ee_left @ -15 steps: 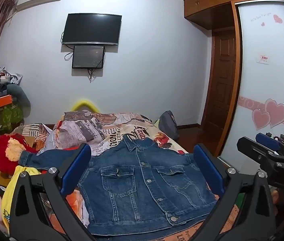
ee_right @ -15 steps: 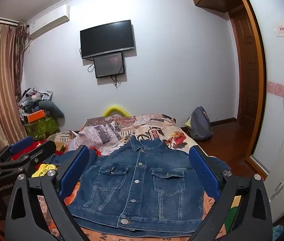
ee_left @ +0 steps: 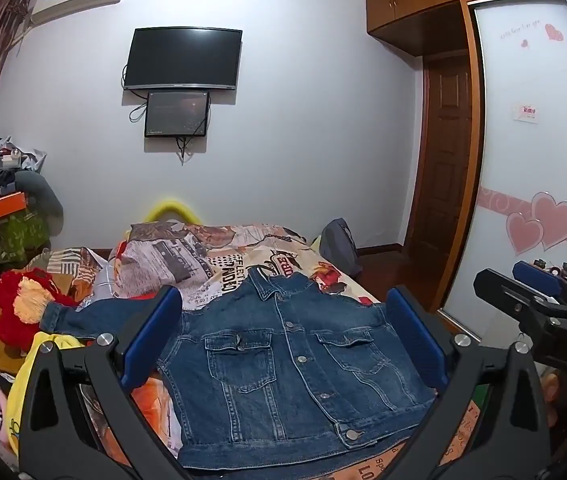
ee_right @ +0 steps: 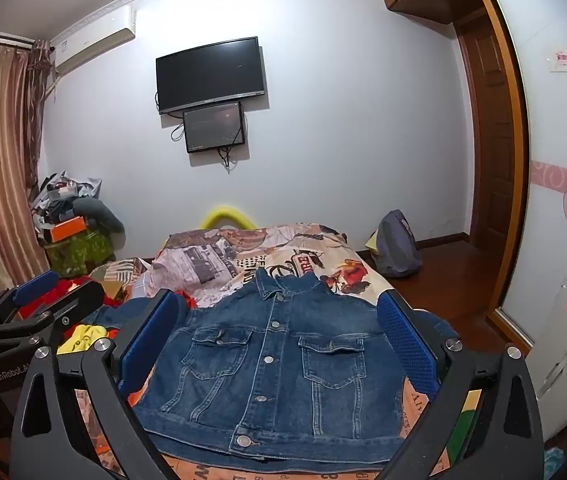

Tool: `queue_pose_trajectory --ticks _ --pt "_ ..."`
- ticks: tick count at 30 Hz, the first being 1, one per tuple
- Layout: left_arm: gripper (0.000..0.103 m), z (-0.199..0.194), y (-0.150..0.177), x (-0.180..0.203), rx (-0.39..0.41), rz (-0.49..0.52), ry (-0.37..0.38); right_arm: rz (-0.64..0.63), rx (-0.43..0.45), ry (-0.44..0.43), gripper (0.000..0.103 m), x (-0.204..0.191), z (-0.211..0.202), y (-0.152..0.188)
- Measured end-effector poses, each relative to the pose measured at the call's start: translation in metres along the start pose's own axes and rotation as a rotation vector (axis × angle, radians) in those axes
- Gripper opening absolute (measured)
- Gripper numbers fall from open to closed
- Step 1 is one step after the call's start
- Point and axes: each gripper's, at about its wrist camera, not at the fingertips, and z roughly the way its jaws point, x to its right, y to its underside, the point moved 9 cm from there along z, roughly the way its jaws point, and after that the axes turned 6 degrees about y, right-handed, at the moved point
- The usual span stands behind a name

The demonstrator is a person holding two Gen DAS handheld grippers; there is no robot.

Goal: Fold large clothes

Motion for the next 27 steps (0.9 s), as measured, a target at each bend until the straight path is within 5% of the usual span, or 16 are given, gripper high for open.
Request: queue_pose_trajectory --ticks 27 --pt "0.103 0.0074 0.0028 -0.0035 -0.018 -0.016 0.018 0.006 -0.014 0.011 0.099 0.0024 0.0049 0.0045"
